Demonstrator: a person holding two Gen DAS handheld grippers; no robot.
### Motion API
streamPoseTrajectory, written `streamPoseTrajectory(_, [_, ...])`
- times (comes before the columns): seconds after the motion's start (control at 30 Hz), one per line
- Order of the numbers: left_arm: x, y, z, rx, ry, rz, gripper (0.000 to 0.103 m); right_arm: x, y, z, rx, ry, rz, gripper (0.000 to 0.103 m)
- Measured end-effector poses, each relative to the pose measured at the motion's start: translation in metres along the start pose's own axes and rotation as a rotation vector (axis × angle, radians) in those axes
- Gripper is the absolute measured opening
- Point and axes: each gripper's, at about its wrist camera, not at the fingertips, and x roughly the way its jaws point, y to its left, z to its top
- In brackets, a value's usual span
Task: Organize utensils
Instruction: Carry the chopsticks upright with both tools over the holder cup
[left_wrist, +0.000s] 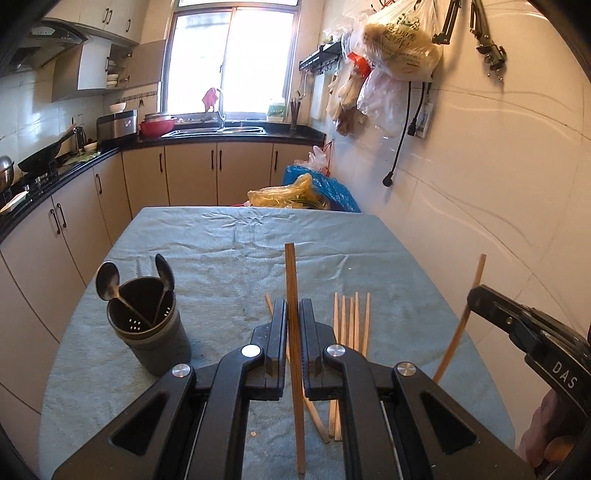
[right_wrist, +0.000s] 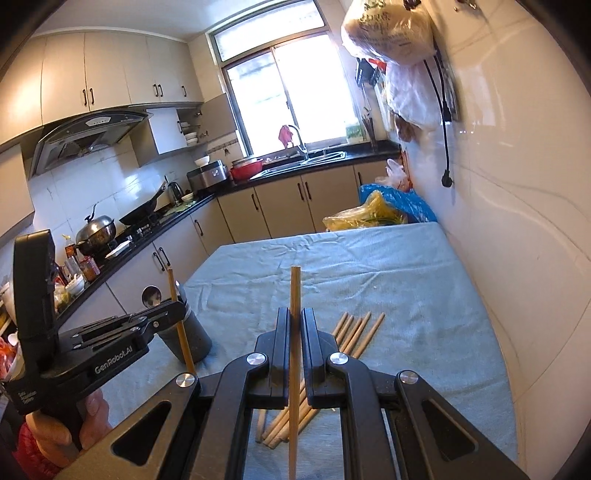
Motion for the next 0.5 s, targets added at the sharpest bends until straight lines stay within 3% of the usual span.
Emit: streamPoseTrajectory(0.5, [-0.040,0.001,0.002,-0.009,-0.039,-0.015,0.006,-0.020,0.032,0.000,-0.044,-0.023,0.037,0.006])
